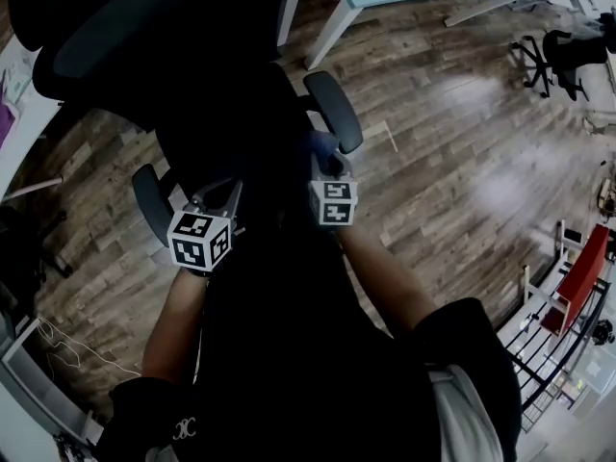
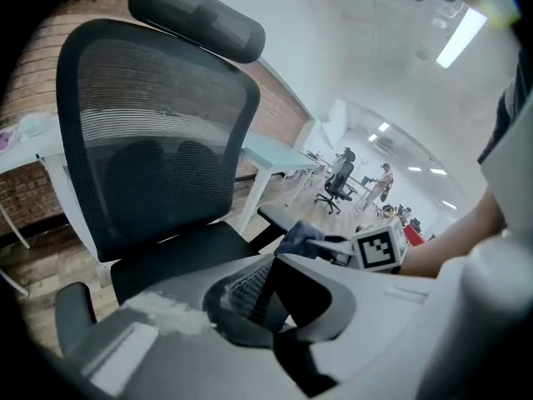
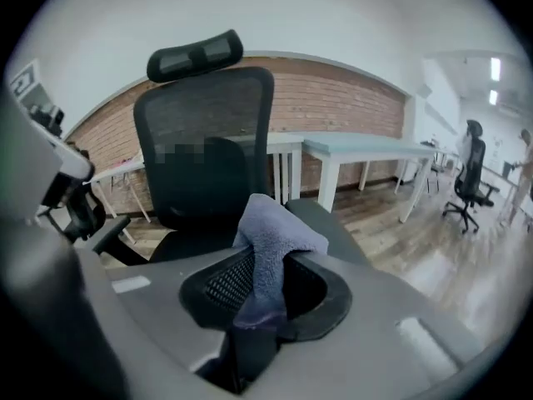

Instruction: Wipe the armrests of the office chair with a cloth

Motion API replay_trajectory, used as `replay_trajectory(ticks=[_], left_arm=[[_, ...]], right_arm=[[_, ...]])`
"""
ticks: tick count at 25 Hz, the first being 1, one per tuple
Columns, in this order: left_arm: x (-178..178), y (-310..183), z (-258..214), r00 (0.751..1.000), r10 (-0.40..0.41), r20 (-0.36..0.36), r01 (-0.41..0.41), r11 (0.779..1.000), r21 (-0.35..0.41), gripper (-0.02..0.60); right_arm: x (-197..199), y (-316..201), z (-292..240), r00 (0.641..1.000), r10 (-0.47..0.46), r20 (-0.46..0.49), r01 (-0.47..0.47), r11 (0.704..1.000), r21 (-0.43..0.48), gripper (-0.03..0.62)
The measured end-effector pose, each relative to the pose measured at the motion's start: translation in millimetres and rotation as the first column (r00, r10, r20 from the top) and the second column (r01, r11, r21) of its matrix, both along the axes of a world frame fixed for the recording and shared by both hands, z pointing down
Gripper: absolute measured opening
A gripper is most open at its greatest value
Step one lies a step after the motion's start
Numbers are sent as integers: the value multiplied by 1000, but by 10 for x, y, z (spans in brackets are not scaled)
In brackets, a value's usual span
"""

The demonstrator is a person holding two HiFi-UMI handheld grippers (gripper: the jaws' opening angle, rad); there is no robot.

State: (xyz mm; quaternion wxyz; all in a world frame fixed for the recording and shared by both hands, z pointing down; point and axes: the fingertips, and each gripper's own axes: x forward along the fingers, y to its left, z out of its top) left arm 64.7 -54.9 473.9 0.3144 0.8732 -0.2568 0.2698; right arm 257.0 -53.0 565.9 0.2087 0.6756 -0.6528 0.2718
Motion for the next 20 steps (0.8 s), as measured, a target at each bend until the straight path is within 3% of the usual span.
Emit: replay_trajectory(ticks=[4,8,13,17,20], left_arm=[[134,-14,77,999,29,-35,-29,999,-18,6],[286,-168,126,999,42,-17,-42,999,-7,6],[564,-328,74,999,-26,-21,26,1000,-3,6],[1003,-448,145,997,-74,6,74,997,-18,6],[1437,-517,182,993,-113,16,114,993,-23,6]], right_arm=[[267,129,-470,995,-90,-46,91,996,21,86],[638,77,-800,990,-134,-47,136,989,50,84],[1196,-51,-918,985,-166,-46,169,983,68,84],[1563,-255,-777,958,-287,-10,287,957,51,83],[1809,-398,-656,918,-396,31,394,918,51,83]])
